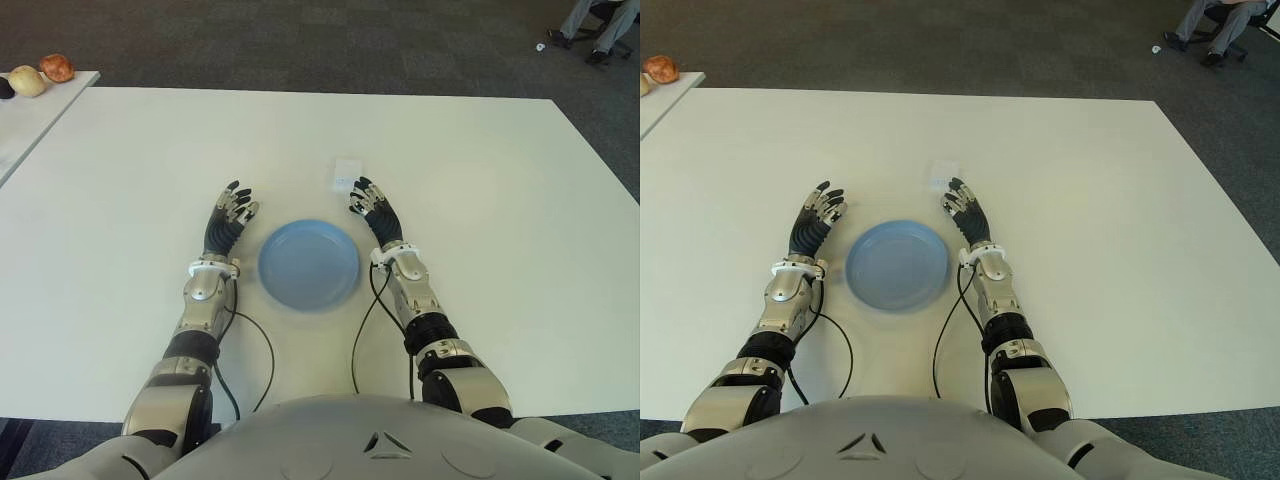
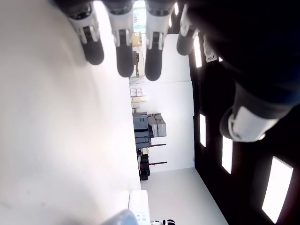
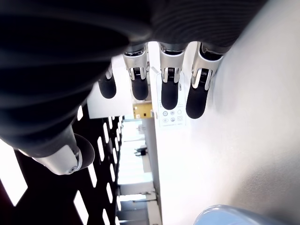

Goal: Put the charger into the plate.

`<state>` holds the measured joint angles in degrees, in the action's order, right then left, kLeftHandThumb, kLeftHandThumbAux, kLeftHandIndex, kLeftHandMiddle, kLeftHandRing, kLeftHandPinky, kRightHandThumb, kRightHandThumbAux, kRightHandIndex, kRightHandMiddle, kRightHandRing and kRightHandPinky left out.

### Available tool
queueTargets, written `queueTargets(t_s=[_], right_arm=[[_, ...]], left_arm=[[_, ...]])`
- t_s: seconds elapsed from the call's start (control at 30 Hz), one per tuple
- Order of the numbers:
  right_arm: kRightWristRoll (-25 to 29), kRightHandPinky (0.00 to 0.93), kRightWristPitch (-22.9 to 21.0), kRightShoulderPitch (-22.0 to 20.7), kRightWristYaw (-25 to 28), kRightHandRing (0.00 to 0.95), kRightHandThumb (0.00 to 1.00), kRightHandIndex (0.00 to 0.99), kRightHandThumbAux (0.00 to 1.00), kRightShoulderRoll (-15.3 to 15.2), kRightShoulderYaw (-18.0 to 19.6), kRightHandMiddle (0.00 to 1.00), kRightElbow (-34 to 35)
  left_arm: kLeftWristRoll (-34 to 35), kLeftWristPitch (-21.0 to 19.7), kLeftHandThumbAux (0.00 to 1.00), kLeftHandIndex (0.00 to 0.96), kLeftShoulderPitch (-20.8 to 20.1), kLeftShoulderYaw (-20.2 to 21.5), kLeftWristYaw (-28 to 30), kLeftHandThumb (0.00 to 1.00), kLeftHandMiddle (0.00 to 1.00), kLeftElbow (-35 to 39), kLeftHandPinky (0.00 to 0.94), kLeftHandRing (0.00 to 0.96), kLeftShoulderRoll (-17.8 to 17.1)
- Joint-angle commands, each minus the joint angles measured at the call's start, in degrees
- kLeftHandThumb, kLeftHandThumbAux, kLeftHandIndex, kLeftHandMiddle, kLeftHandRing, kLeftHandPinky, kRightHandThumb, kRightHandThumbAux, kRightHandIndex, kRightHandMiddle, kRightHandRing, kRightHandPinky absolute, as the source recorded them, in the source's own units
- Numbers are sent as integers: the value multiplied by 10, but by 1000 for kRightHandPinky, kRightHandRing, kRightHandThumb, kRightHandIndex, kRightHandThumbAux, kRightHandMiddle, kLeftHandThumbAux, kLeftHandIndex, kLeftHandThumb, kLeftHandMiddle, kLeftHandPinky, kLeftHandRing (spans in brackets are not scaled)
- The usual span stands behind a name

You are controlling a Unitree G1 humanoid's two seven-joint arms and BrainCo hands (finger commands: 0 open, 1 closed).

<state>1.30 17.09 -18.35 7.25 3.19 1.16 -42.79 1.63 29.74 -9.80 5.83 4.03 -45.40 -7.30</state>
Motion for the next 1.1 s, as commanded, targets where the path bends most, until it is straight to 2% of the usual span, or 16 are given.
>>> queueTargets(t_s=[0.03,0.2,0.33,0.43,0.53,0.6,0.7,0.8,0.9,1.1], right_arm=[[-1,166,-27,22,0,116,232,69,575,-2,-2,102,-17],[-9,195,-20,22,-15,140,238,71,596,-3,-2,123,-18],[-23,231,-2,38,-43,184,247,77,621,-3,-5,168,26],[-70,247,-7,66,-88,205,275,80,633,-5,-20,187,176],[-128,261,0,74,-127,218,318,82,630,-15,-33,194,256],[-186,252,24,55,-163,215,351,80,624,-38,-40,190,260],[-276,220,51,-9,-218,195,369,72,621,-92,-56,172,237],[-336,169,68,-68,-256,152,350,58,634,-134,-70,138,209],[-368,125,80,-125,-276,111,285,46,657,-165,-84,104,172],[-380,76,96,-197,-275,66,187,29,693,-198,-109,66,118]], left_arm=[[-1,-31,563,96,26,-4,11,0,196,-19,162,179,4],[-4,-31,559,86,24,-6,7,0,190,-22,141,171,4],[-6,-30,558,83,23,-6,5,0,190,-24,144,171,5],[-4,-30,560,85,18,-6,5,0,192,-30,148,172,7],[-3,-29,560,89,13,-5,7,0,195,-37,160,176,8],[-2,-27,561,96,10,-4,7,0,202,-42,167,183,10],[-1,-22,561,102,7,-4,9,0,208,-50,170,188,11],[-1,-18,557,107,2,-5,11,0,214,-59,175,193,13],[-2,-16,553,109,-1,-6,11,0,215,-66,188,198,16],[-3,-17,548,109,-6,-6,6,0,215,-74,204,206,19]])
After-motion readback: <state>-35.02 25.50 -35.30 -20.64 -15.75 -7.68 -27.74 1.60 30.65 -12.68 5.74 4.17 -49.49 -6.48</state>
